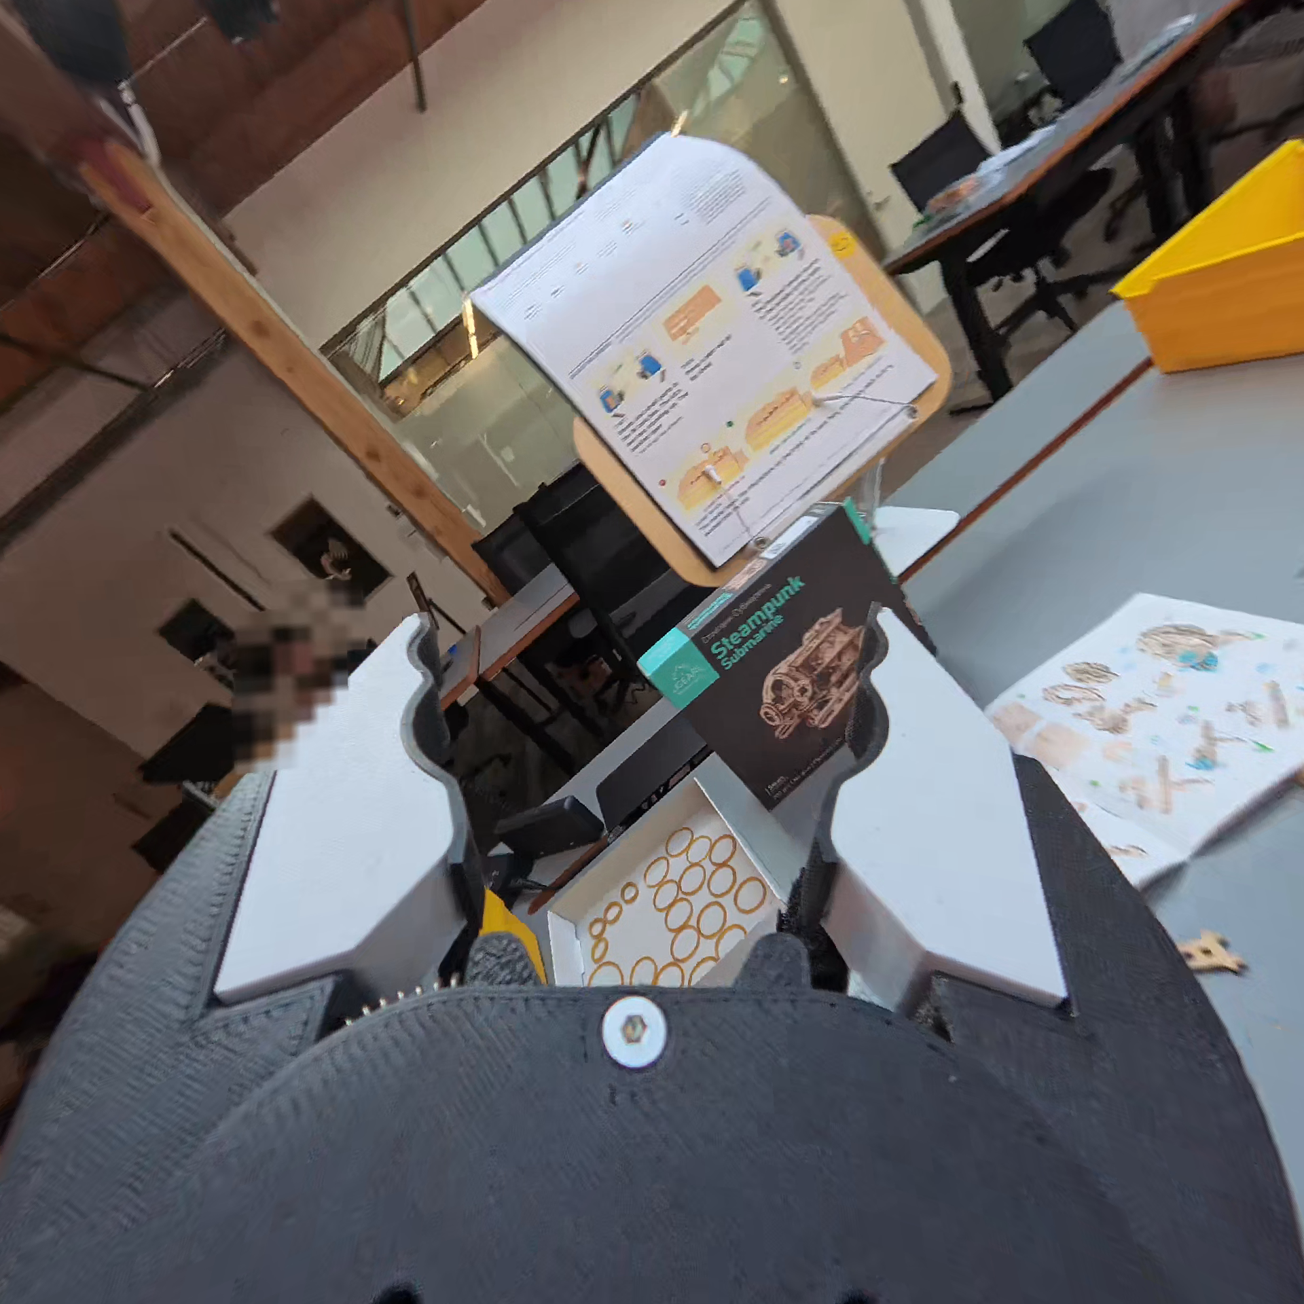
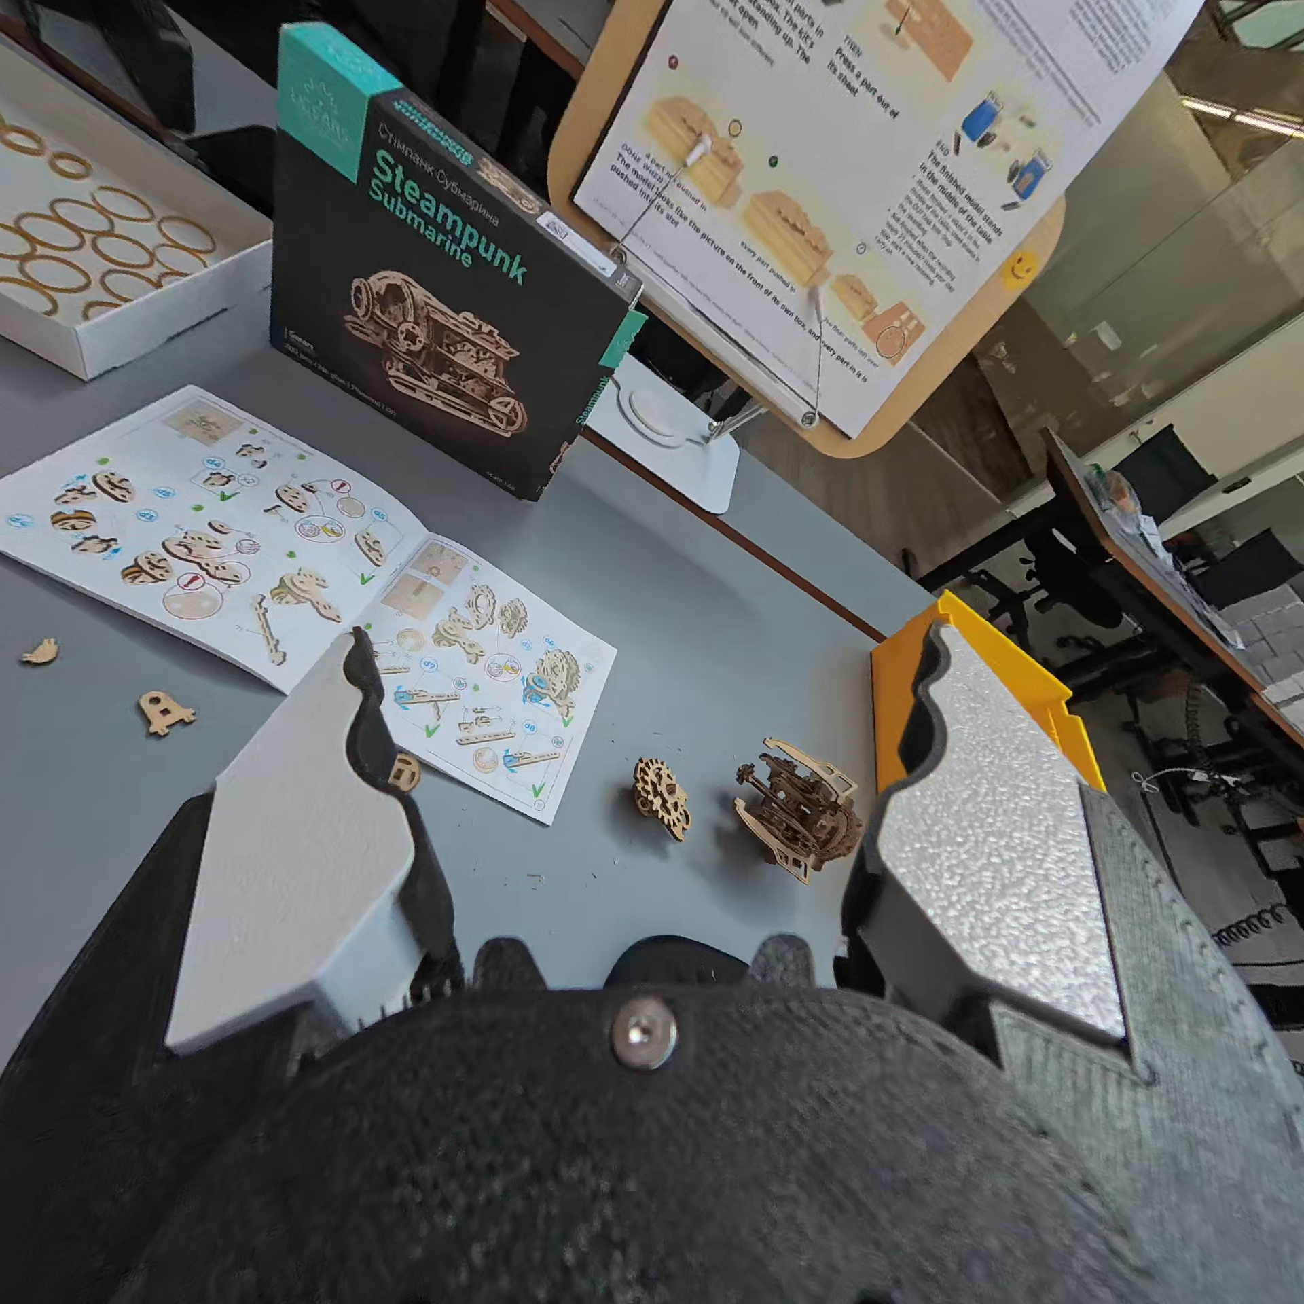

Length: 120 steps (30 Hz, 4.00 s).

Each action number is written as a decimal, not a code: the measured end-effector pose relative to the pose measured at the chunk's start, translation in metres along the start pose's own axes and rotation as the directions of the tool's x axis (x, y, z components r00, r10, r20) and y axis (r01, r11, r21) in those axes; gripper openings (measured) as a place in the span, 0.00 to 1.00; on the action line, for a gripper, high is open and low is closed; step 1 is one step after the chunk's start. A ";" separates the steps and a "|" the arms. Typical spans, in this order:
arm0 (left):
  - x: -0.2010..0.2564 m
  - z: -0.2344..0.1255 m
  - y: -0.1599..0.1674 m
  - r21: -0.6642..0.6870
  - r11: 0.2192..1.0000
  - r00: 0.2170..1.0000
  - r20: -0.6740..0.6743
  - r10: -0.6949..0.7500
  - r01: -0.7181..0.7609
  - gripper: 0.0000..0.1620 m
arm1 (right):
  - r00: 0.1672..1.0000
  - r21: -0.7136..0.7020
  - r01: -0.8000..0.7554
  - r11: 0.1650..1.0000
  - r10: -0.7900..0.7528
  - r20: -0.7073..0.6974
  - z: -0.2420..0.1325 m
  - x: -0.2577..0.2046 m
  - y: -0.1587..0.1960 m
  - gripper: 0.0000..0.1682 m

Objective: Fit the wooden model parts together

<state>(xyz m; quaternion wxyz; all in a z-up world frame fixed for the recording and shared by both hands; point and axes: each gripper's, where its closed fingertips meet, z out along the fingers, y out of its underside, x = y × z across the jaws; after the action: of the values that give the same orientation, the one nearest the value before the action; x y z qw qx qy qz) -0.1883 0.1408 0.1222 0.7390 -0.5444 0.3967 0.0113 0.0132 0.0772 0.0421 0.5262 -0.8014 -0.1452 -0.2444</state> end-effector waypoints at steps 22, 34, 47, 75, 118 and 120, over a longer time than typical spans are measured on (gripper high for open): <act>0.176 -0.116 -0.109 0.276 0.732 0.650 -0.338 0.681 -0.623 0.81 | 0.936 0.067 0.289 0.955 -0.297 0.190 0.052 -0.154 -0.035 0.86; 0.178 -0.116 -0.109 0.273 0.742 0.650 -0.361 0.669 -0.612 0.80 | 0.929 0.063 0.285 0.956 -0.292 0.227 0.052 -0.159 -0.031 0.86; 0.179 -0.113 -0.103 0.267 0.745 0.650 -0.367 0.665 -0.611 0.80 | 0.925 0.050 0.276 0.960 -0.279 0.257 0.052 -0.163 -0.026 0.86; 0.182 -0.110 -0.103 0.257 0.751 0.657 -0.369 0.658 -0.608 0.80 | 0.929 0.025 0.251 0.968 -0.248 0.276 0.054 -0.162 -0.017 0.85; 0.112 0.039 0.063 -0.400 0.891 0.898 -0.278 -0.343 0.216 0.74 | 0.943 0.344 -0.314 0.885 0.248 0.223 0.052 0.010 0.010 0.84; 0.103 0.054 0.056 -0.369 0.913 0.938 -0.220 -0.267 0.174 0.73 | 0.958 0.405 -0.262 0.876 0.186 0.216 0.045 0.018 -0.016 0.83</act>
<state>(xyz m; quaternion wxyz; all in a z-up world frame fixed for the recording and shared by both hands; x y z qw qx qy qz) -0.1115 0.1650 0.0213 0.5691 -0.7031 0.4194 -0.0767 0.0310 0.1247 0.0494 0.7002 -0.6949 -0.1460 -0.0741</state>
